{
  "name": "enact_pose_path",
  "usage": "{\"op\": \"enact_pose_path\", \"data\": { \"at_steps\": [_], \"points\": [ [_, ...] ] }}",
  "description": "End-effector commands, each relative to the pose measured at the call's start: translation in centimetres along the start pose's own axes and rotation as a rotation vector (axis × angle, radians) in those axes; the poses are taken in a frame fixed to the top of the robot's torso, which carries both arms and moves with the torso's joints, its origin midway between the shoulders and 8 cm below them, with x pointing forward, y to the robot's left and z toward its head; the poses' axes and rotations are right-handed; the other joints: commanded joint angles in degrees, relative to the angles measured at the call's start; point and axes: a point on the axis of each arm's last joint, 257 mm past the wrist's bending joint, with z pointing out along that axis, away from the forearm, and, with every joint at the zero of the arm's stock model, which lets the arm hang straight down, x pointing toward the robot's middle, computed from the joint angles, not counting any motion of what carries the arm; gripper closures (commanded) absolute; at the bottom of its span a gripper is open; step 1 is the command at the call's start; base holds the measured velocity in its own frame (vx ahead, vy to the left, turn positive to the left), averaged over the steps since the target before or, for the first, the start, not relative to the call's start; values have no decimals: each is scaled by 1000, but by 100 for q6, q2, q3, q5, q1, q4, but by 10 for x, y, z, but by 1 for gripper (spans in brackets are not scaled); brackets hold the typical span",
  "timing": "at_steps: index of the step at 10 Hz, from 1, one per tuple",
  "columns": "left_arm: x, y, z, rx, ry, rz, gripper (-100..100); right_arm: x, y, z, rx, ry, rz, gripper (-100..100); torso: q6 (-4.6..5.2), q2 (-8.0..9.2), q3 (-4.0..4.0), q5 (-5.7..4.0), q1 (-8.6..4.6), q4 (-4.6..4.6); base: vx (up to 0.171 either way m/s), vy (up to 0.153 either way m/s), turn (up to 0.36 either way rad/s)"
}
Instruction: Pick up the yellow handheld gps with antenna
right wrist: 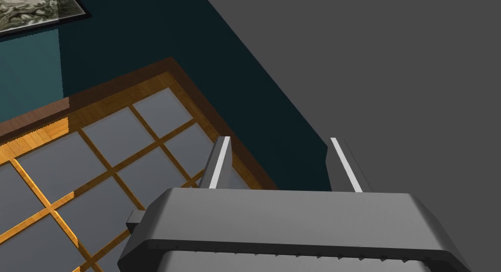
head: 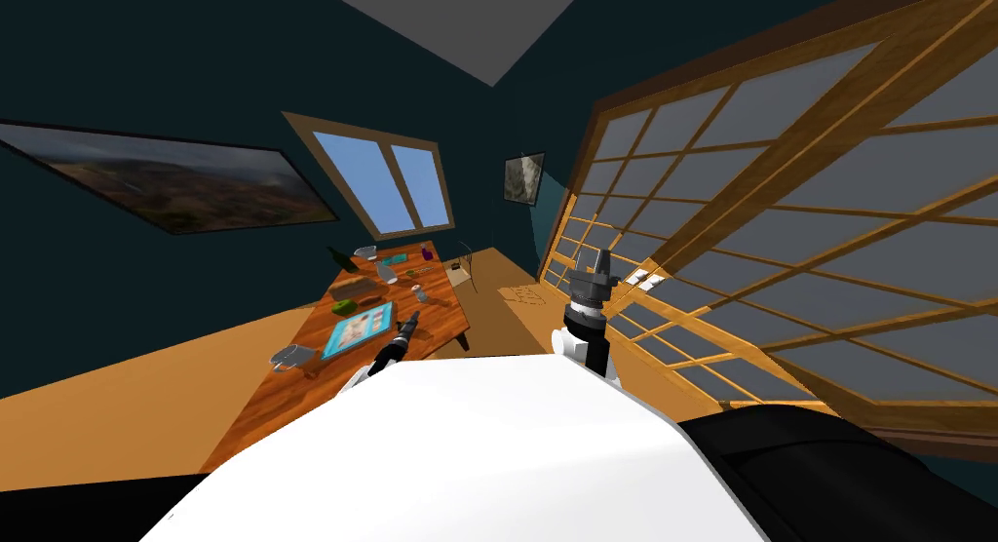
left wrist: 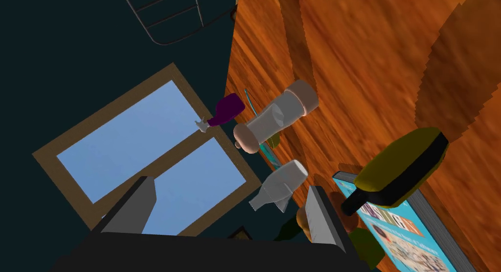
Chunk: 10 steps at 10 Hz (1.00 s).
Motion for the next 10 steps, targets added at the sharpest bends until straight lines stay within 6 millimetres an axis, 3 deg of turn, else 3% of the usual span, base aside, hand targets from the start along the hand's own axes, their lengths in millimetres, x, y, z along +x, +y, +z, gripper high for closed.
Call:
{"op": "enact_pose_path", "data": {
  "at_steps": [1, 4, 6, 10],
  "points": [
    [1, 22, -2, -50, 8, 12, -100, 0, 0, 0, 0, 0, 0, 0, 0, 0, 0, 0, 0, 0, 2, 3, -114],
    [-8, 64, 2, -169, 21, 57, -100, 0, 0, 0, 0, 0, 0, 0, -5, 0, 0, 1, 4, -1, 1, 5, -151],
    [-13, 82, 3, -223, 25, 76, -100, 0, 0, 0, 0, 0, 0, 0, -7, 1, 0, 1, 5, -1, 1, 12, -124],
    [-22, 133, -6, -368, 41, 110, -100, 0, 0, 0, 0, 0, 0, 0, -7, 2, 1, 2, 7, -1, -1, 17, -130]
  ]
}}
